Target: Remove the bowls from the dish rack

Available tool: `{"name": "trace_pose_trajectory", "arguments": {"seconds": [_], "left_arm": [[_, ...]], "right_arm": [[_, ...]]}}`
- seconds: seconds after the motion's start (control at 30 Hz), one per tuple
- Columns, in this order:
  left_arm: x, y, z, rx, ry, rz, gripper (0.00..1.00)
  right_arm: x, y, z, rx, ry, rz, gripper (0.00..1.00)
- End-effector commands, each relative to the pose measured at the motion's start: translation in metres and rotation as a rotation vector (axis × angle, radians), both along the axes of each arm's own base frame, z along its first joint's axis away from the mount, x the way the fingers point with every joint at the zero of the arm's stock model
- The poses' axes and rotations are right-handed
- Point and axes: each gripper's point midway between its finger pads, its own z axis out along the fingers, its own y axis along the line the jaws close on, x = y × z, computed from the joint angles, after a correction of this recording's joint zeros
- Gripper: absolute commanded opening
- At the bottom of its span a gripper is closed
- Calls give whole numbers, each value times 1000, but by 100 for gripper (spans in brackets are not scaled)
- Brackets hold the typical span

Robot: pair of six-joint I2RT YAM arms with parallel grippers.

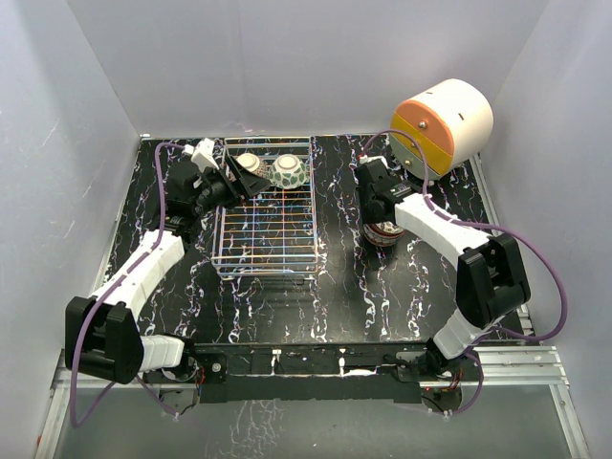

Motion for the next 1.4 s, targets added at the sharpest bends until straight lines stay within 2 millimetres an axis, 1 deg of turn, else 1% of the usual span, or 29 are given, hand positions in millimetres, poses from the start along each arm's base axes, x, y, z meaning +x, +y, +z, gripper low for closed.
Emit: {"name": "trace_pose_trajectory", "arguments": {"seconds": [0.0, 0.07, 0.27, 0.37, 0.43, 0.6, 0.73, 0.93, 1.0, 1.03, 1.1, 1.13, 1.17, 1.2, 1.3, 1.37], "left_arm": [[1, 0, 5, -5, -31, -16, 70], [0, 0, 3, -2, -27, -16, 70], [0, 0, -1, -3, -22, -15, 70], [0, 0, -1, -7, -22, -17, 70], [0, 0, -2, -10, -20, -17, 70], [-2, -1, -2, -11, -19, -22, 70], [-3, 2, 0, 0, -25, -13, 70], [-3, 3, 3, 6, -33, -8, 71], [3, 7, 1, 31, -20, 14, 72], [7, 9, -1, 54, -7, 28, 75], [19, 19, -13, 129, 43, 81, 86], [26, 24, -16, 180, 50, 103, 94], [35, 30, -20, 230, 53, 126, 97], [41, 35, -27, 277, 67, 151, 97], [62, 55, -37, 390, 76, 251, 97], [76, 62, -34, 420, 54, 301, 97]], "right_arm": [[13, 4, 23, 36, -83, -7, 28], [11, 3, 31, 47, -102, -9, 28], [7, 4, 68, 113, -200, -8, 27], [4, 7, 77, 156, -242, 1, 23], [3, 10, 76, 178, -251, 12, 21], [3, 13, 62, 183, -217, 12, 19], [2, 15, 52, 185, -192, 12, 11], [-1, 14, 42, 183, -170, 1, 8], [-2, 14, 43, 185, -173, 2, 8], [-2, 13, 45, 188, -178, 0, 8], [-3, 13, 52, 200, -193, -1, 8], [-4, 14, 55, 206, -199, 2, 8], [-4, 14, 59, 212, -209, 2, 8], [-5, 15, 62, 218, -214, 5, 8], [-6, 16, 66, 233, -221, 12, 8], [-6, 18, 65, 242, -219, 16, 8]]}}
